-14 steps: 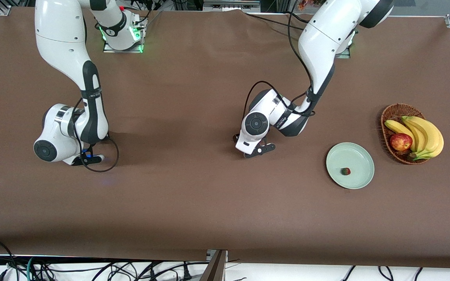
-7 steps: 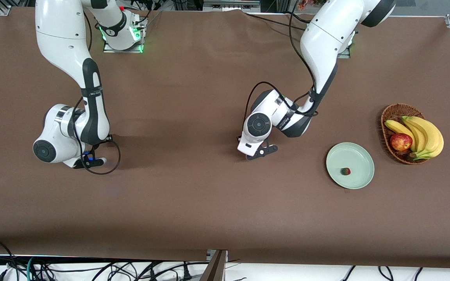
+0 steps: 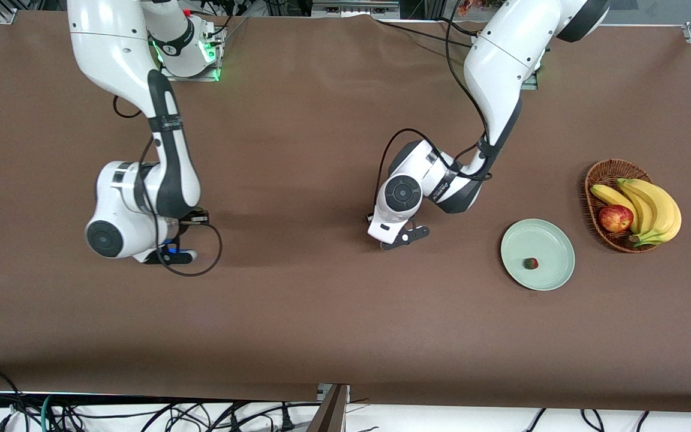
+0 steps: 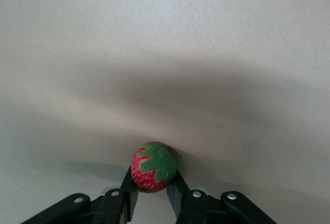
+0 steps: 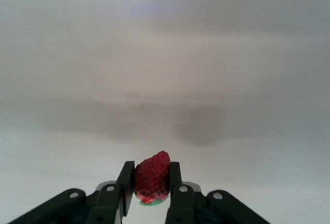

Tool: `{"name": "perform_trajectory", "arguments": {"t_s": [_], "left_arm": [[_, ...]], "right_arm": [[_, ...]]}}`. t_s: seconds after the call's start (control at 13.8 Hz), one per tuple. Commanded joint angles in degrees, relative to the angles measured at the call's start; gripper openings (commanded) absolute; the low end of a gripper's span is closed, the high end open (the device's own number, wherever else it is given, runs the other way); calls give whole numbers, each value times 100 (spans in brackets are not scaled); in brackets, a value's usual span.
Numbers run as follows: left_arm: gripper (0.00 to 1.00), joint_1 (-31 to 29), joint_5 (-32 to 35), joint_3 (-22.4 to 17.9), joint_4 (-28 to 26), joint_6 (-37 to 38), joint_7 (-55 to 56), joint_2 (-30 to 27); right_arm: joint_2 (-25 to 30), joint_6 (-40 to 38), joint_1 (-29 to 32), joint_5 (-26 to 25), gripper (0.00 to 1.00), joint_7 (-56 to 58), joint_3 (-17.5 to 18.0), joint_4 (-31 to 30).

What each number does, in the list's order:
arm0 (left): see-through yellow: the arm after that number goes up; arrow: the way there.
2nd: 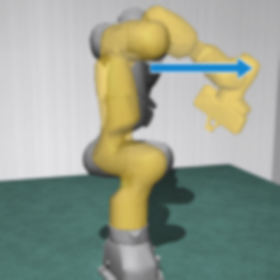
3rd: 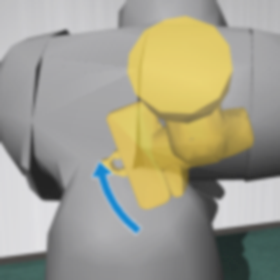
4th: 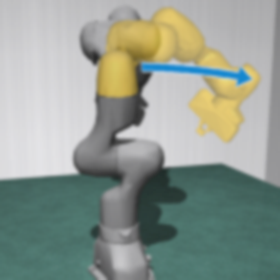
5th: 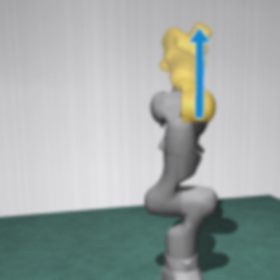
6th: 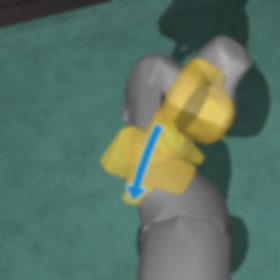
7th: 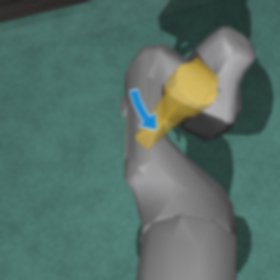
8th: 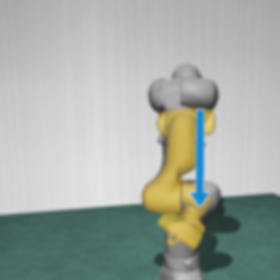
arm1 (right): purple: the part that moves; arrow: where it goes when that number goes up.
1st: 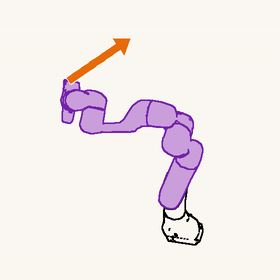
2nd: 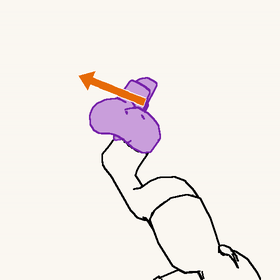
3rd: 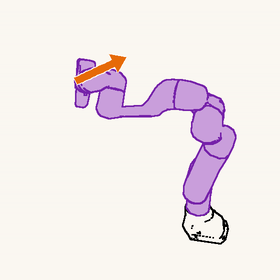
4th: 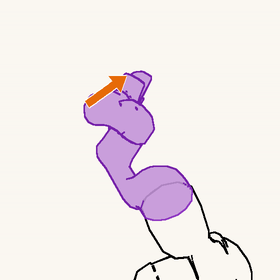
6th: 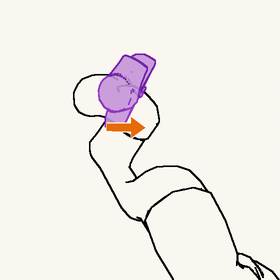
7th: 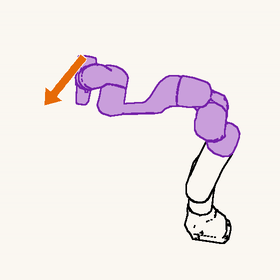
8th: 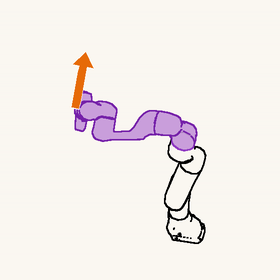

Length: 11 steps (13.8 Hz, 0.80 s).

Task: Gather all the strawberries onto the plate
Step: 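Grasp the third strawberry with the right gripper, then place the strawberry on the plate with the left gripper while the right gripper carries another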

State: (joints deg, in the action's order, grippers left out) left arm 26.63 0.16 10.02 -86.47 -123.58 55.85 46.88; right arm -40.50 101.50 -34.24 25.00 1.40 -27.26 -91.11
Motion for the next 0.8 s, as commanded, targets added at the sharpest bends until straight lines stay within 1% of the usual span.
{"name": "perform_trajectory", "arguments": {"t_s": [0.0, 0.15, 0.22, 0.29, 0.44, 0.65, 0.73], "left_arm": [[14, -43, 1, -52, 42, 44, -109, -152], [14, -201, -7, -97, 42, 114, -388, -371], [14, -358, 1, -105, 42, 315, -608, -503], [15, -560, 1, -97, 51, 526, -984, -644], [16, -964, -7, -88, 51, 685, -1933, -873], [17, -1527, 10, -123, 121, 1159, -3330, -962], [17, -1746, 132, -166, 121, 1195, -3796, -962]], "right_arm": [[42, -69, 66, 318, 10, -516, 185, 154], [42, -78, 5, 977, 10, -693, 212, 163], [42, -52, -74, 1163, 10, -816, 212, 172], [33, -17, -188, 1260, 10, -1026, 212, 181], [-37, 228, -451, 1392, 10, -1666, 221, 339], [-186, 957, -943, 1875, 10, -2607, 221, 514], [-230, 1177, -1084, 2024, 10, -2906, 230, 567]]}}
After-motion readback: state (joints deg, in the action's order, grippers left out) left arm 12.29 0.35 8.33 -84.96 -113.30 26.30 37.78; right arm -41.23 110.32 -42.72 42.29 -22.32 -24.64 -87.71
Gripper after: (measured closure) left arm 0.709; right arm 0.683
